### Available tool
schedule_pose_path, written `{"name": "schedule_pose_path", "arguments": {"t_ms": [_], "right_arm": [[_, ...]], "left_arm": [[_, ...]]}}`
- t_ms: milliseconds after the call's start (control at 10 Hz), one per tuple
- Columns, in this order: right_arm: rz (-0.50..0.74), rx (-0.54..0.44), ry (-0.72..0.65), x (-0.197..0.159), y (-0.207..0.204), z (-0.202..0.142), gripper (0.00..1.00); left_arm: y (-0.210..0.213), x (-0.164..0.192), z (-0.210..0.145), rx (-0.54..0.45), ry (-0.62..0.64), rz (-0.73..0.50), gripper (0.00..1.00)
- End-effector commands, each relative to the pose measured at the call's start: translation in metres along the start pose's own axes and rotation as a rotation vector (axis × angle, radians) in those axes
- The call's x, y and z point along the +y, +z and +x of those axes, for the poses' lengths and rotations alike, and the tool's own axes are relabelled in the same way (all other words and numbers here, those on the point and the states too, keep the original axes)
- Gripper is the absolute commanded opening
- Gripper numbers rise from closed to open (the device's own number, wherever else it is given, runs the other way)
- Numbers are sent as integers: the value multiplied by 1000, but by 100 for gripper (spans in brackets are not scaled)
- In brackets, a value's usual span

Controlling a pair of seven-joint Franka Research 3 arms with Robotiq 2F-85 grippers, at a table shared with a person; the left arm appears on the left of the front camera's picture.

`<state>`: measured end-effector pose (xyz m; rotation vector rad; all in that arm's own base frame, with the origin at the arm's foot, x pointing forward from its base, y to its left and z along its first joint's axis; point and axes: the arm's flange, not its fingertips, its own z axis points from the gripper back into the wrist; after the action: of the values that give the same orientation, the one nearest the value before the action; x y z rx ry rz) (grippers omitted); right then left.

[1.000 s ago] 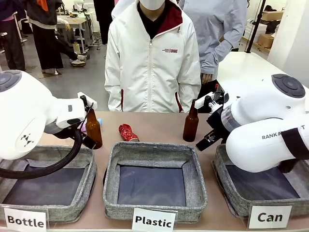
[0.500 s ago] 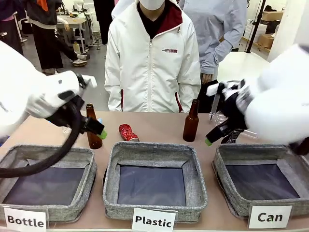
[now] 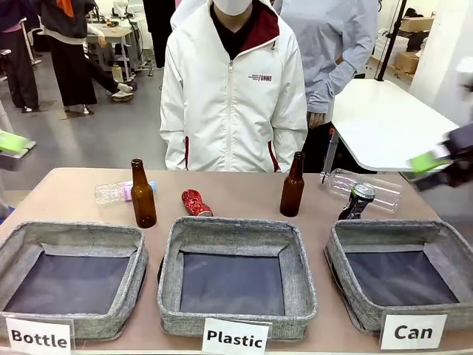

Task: Sort the can waste into the basket.
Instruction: Pick up the can waste from the table and place it in the right Fabric basket.

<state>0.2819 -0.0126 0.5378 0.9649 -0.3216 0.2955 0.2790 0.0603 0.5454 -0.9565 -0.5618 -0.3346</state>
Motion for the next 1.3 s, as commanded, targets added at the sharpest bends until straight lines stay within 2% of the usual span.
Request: {"name": "schedule_pose_path", "arguments": {"t_ms": [0, 100, 200, 300, 400, 500, 600, 1100, 1200], "right_arm": [[183, -259, -198, -93, 40, -38, 100], [273, -375, -290, -130, 64, -56, 100], [336, -468, -350, -160, 81, -71, 100], [362, -571, -402, -185, 97, -86, 100], [345, -626, -452, -198, 104, -94, 100], [218, -685, -506, -202, 105, -95, 100], [316, -583, -479, -198, 122, -105, 100], [316, -583, -479, -198, 122, -105, 100], [316, -583, -479, -198, 122, -105, 100]], "left_arm": [[33, 72, -97, -298, 196, -31, 100], [47, 99, -122, -412, 314, -40, 100], [57, 120, -135, -455, 389, -72, 100], [49, 141, -138, -516, 481, -115, 100], [42, 149, -146, -571, 551, -118, 100], [36, 153, -153, -575, 562, -79, 100], [130, 168, -129, -521, 541, -67, 100], [128, 171, -128, -510, 571, -69, 100], [119, 158, -117, -441, 547, -18, 100]]}}
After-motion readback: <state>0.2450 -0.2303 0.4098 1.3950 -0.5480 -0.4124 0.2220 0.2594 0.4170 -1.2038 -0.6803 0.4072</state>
